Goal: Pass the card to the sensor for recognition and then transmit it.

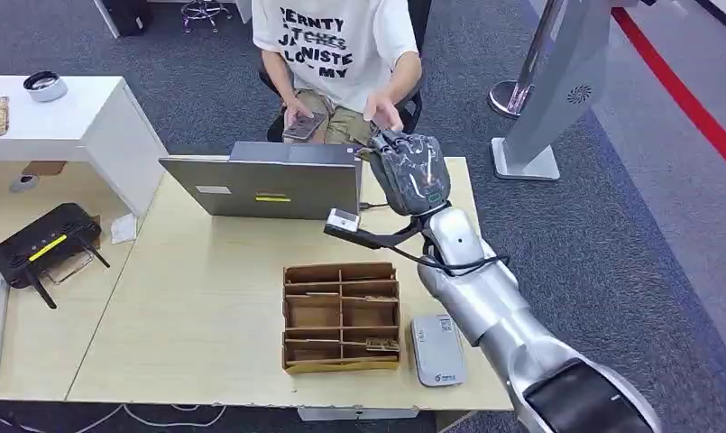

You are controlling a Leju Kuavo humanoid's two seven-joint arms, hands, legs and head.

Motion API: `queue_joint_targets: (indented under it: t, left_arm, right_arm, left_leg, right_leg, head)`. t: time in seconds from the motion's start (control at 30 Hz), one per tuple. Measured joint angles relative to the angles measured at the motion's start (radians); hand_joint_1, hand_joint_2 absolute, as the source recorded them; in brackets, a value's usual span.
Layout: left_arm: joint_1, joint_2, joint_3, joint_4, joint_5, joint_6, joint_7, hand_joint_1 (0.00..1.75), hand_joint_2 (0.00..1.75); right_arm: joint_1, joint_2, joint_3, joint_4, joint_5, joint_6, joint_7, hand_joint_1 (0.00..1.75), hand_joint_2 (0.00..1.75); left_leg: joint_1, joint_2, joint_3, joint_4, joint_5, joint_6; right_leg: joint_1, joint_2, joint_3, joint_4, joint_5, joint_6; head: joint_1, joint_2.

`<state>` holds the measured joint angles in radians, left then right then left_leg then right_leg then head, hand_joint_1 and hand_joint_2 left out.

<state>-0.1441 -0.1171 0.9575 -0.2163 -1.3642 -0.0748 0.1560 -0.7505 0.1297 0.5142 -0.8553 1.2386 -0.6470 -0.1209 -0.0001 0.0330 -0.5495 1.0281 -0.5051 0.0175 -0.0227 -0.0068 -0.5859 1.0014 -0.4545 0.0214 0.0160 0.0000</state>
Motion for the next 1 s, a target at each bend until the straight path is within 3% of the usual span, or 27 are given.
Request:
queue_joint_targets:
  t: [0.6, 0.63, 0.67, 0.77, 0.8, 1.0]
  left_arm:
    - [0.0, 0.0, -0.018, 0.0, 0.018, -0.005, 0.01, 0.0, 0.0]
    - [0.0, 0.0, -0.018, 0.0, 0.018, -0.005, 0.01, 0.0, 0.0]
    - [0.0, 0.0, -0.018, 0.0, 0.018, -0.005, 0.01, 0.0, 0.0]
    - [0.0, 0.0, -0.018, 0.0, 0.021, -0.005, 0.01, 0.0, 0.0]
    - [0.0, 0.0, -0.018, 0.0, 0.023, -0.005, 0.01, 0.0, 0.0]
    - [0.0, 0.0, -0.018, 0.0, 0.026, -0.005, 0.01, 0.0, 0.0]
  right_arm:
    - [-0.028, 0.002, -0.098, 0.065, 0.113, -0.001, 0.02, 1.75, 1.75]
    - [-0.028, 0.002, -0.1, 0.066, 0.113, -0.001, 0.02, 1.12, 1.75]
    - [-0.028, 0.002, -0.101, 0.067, 0.113, -0.001, 0.02, 0.0, 1.75]
    - [-0.029, 0.002, -0.103, 0.068, 0.114, -0.001, 0.026, 0.0, 1.75]
    - [-0.029, 0.003, -0.103, 0.07, 0.119, -0.001, 0.029, 0.0, 0.0]
    - [-0.03, 0.005, -0.103, 0.079, 0.123, -0.001, 0.034, 0.0, 0.0]
  left_leg:
    - [0.0, 0.0, 0.0, 0.0, 0.0, 0.0]
    - [0.0, 0.0, 0.0, 0.0, 0.0, 0.0]
    - [0.0, 0.0, 0.0, 0.0, 0.0, 0.0]
    - [0.0, 0.0, 0.0, 0.0, 0.0, 0.0]
    - [0.0, 0.0, 0.0, 0.0, 0.0, 0.0]
    - [0.0, 0.0, 0.0, 0.0, 0.0, 0.0]
  right_leg:
    - [0.0, 0.0, 0.0, 0.0, 0.0, 0.0]
    - [0.0, 0.0, 0.0, 0.0, 0.0, 0.0]
    - [0.0, 0.0, 0.0, 0.0, 0.0, 0.0]
    - [0.0, 0.0, 0.0, 0.0, 0.0, 0.0]
    - [0.0, 0.0, 0.0, 0.0, 0.0, 0.0]
    - [0.0, 0.0, 0.0, 0.0, 0.0, 0.0]
  head:
    - [0.0, 0.0]
    - [0.0, 0.0]
    - [0.0, 0.0]
    - [0.0, 0.0]
    - [0.0, 0.0]
    - [0.0, 0.0]
